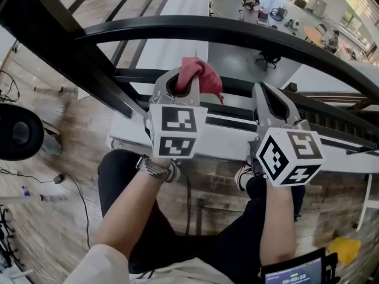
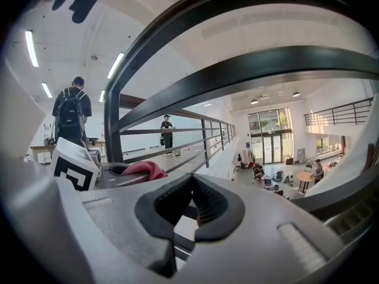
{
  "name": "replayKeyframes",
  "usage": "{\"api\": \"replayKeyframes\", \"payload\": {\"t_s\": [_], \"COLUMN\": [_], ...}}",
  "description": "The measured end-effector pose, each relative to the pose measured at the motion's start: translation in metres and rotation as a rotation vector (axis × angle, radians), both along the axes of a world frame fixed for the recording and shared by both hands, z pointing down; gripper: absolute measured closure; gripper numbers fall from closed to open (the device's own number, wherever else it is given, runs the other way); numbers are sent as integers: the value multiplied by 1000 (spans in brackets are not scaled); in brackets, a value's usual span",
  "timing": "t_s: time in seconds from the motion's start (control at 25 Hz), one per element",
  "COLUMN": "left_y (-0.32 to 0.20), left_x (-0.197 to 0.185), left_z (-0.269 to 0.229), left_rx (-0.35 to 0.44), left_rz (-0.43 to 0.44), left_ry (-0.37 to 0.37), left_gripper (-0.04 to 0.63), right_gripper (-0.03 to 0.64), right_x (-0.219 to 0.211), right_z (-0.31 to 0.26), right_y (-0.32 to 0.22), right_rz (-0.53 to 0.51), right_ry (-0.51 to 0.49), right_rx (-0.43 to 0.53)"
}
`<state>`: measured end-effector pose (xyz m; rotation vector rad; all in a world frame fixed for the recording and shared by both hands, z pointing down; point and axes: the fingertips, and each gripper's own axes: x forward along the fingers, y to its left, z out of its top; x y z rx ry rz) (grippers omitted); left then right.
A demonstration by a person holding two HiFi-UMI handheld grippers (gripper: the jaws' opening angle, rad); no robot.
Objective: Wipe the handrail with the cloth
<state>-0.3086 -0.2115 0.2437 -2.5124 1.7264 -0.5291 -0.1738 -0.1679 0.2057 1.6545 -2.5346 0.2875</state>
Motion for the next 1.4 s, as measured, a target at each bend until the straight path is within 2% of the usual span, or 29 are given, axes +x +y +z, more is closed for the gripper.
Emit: {"api": "replayKeyframes", "payload": {"t_s": [0.32, 0.52, 1.08, 1.4], "left_y": [1, 5, 7, 10], "left_x": [1, 1, 6, 18], "left_z": [0, -4, 0, 1], "left_rx": [56, 113, 65, 78], "left_rz": [9, 33, 37, 44], "left_ry": [12, 3, -2, -2], "left_gripper": [563, 563, 563, 565], "right_gripper": [615, 615, 615, 615], "right_x": [-4, -5, -2, 5], "right_z": [16, 8, 16, 13], "right_y": [-7, -6, -5, -5], "right_rz": [-25, -17, -4, 7], "right_ry": [86, 16, 16, -3], "right_rx": [21, 37, 40, 48]}}
